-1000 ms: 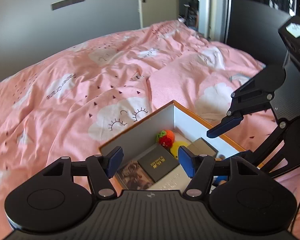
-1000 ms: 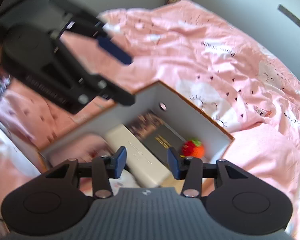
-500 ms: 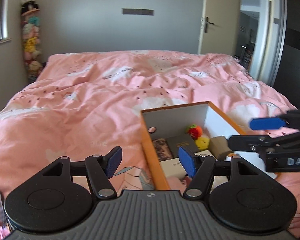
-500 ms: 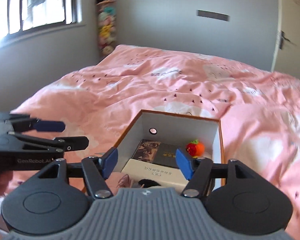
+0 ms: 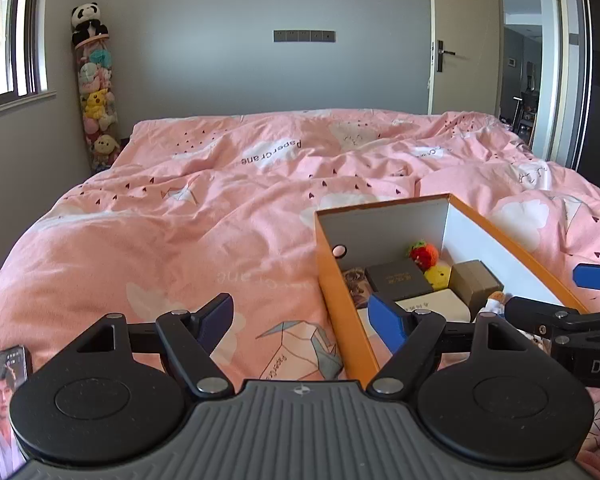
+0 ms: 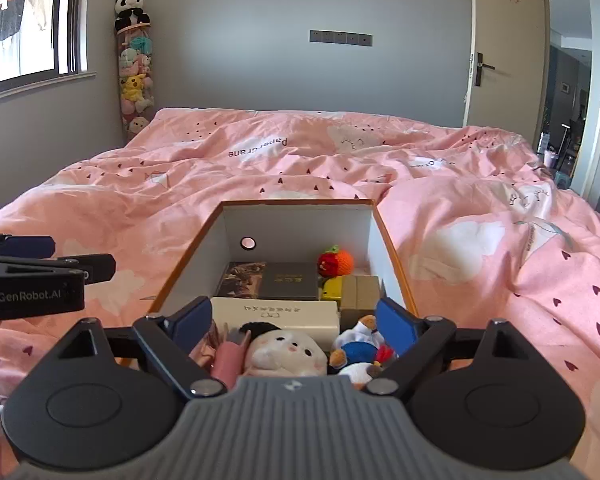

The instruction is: Organize objects

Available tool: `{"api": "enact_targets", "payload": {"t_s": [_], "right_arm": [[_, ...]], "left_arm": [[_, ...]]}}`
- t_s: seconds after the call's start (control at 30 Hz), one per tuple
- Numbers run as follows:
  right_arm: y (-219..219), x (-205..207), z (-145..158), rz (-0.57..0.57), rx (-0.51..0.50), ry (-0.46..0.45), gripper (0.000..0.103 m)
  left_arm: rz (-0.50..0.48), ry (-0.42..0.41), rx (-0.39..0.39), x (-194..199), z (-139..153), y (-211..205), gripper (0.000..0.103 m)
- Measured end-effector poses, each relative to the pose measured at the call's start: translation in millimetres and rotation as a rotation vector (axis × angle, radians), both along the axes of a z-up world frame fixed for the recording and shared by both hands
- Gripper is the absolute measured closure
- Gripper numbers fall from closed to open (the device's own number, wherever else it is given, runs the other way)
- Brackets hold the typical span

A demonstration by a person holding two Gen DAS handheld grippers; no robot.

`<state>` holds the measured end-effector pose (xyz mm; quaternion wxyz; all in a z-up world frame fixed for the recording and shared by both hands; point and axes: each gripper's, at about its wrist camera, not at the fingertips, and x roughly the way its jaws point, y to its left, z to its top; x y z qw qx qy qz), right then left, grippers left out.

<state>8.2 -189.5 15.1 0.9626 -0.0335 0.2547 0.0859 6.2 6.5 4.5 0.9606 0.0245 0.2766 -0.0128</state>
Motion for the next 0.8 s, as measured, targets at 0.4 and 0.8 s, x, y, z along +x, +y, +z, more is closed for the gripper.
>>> {"api": "enact_targets", "payload": {"t_s": [0.4,0.8], "right_arm": [[-10,-4,-16,-0.048,0.009,0.045,0.006],[-14,-1,-31,-0.047,0.025,0.075,0.006]], "left_arm": [[0.037,0.107,0.005,0,-18,-3,0.014],[0.063,0.192,0.005,4,-39,-2,0.013]]}}
